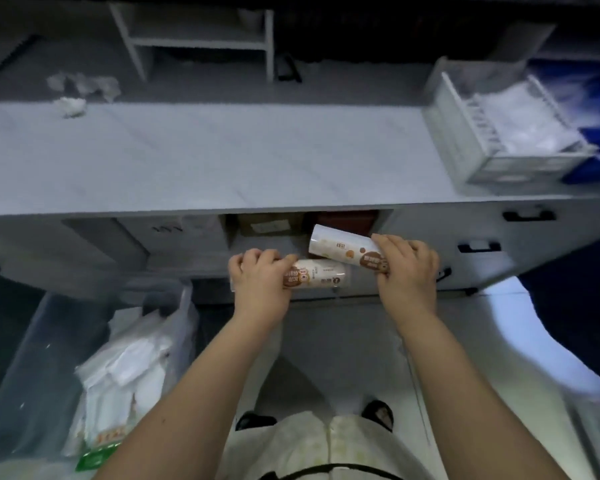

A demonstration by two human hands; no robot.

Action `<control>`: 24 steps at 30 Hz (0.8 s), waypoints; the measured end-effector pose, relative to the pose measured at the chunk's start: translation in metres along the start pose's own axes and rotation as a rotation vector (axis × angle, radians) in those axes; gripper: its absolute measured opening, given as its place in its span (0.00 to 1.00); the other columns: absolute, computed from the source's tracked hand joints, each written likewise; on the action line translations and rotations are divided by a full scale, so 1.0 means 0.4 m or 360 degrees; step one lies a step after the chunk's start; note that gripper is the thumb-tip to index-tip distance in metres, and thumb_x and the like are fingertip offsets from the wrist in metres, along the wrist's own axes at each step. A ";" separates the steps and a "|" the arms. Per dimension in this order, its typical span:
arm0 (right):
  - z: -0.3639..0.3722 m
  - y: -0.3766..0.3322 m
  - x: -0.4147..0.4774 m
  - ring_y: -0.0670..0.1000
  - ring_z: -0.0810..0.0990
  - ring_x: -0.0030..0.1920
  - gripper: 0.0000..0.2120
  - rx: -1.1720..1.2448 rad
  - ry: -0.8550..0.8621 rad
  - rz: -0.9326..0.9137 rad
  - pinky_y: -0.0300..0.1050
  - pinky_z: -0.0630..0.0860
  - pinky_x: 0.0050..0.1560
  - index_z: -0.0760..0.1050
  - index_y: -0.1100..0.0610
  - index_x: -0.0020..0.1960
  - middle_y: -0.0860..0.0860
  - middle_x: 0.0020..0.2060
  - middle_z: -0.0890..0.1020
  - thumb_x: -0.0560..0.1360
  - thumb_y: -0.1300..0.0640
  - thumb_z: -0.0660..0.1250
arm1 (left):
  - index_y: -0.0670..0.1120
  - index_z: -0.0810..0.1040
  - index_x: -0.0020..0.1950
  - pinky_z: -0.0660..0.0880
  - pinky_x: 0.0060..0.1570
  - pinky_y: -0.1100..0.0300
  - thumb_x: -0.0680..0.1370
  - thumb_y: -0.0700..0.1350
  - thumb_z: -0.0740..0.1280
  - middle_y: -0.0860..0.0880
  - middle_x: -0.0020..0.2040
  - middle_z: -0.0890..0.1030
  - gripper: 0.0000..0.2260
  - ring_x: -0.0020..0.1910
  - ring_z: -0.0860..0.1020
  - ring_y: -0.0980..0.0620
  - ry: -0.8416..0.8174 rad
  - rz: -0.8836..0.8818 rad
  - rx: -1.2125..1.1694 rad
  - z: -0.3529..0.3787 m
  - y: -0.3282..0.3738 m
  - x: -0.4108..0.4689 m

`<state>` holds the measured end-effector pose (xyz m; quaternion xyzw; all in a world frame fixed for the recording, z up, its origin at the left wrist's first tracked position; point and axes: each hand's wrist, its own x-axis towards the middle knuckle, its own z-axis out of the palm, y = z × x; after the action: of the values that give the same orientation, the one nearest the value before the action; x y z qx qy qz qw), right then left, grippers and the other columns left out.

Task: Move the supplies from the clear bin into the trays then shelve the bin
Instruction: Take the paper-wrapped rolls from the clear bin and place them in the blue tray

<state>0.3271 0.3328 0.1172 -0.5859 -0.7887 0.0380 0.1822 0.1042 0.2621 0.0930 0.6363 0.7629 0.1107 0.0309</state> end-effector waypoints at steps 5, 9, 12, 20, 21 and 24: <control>-0.132 0.333 -0.018 0.58 0.70 0.57 0.28 -0.0024 0.0106 0.0259 0.53 0.62 0.62 0.74 0.52 0.65 0.49 0.60 0.79 0.66 0.68 0.69 | 0.62 0.74 0.62 0.55 0.58 0.49 0.68 0.52 0.72 0.56 0.57 0.77 0.23 0.58 0.69 0.48 0.0006 0.0195 -0.0068 0.066 0.360 0.098; -0.234 0.582 -0.003 0.59 0.70 0.57 0.28 -0.0049 0.0196 0.0372 0.52 0.61 0.62 0.74 0.51 0.64 0.49 0.60 0.79 0.67 0.68 0.69 | 0.62 0.75 0.59 0.56 0.59 0.46 0.67 0.52 0.72 0.56 0.56 0.78 0.21 0.58 0.68 0.47 -0.0007 0.0297 -0.0123 0.118 0.632 0.167; -0.308 0.733 0.026 0.57 0.69 0.57 0.27 -0.0056 0.0264 0.0432 0.47 0.58 0.61 0.73 0.50 0.65 0.47 0.61 0.78 0.69 0.68 0.68 | 0.61 0.77 0.58 0.54 0.58 0.48 0.64 0.50 0.74 0.55 0.54 0.79 0.23 0.57 0.69 0.46 0.0043 0.0340 -0.0116 0.126 0.795 0.228; -0.481 1.017 0.205 0.55 0.69 0.58 0.26 -0.0069 0.0426 0.0488 0.56 0.62 0.66 0.72 0.49 0.66 0.48 0.61 0.78 0.69 0.64 0.69 | 0.59 0.75 0.61 0.53 0.60 0.47 0.67 0.49 0.73 0.54 0.57 0.78 0.23 0.58 0.68 0.46 0.0241 0.0450 -0.0107 0.049 1.053 0.487; -0.488 1.039 0.237 0.55 0.69 0.58 0.26 -0.0060 0.0461 0.0501 0.55 0.62 0.66 0.72 0.49 0.66 0.48 0.61 0.78 0.69 0.64 0.69 | 0.58 0.75 0.61 0.53 0.59 0.48 0.66 0.48 0.73 0.54 0.56 0.78 0.23 0.58 0.69 0.46 0.0261 0.0432 -0.0126 0.045 1.072 0.526; -0.493 1.094 0.335 0.55 0.69 0.58 0.26 -0.0089 0.0527 0.0495 0.55 0.61 0.66 0.71 0.48 0.66 0.47 0.61 0.78 0.70 0.62 0.69 | 0.58 0.76 0.61 0.53 0.60 0.48 0.65 0.46 0.72 0.54 0.56 0.78 0.25 0.58 0.68 0.46 0.0298 0.0340 -0.0195 0.045 1.117 0.650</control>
<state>0.7579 0.5641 0.2136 -0.7035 -0.6490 -0.0527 0.2848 0.4893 0.5927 0.1930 0.6976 0.6823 0.2184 -0.0135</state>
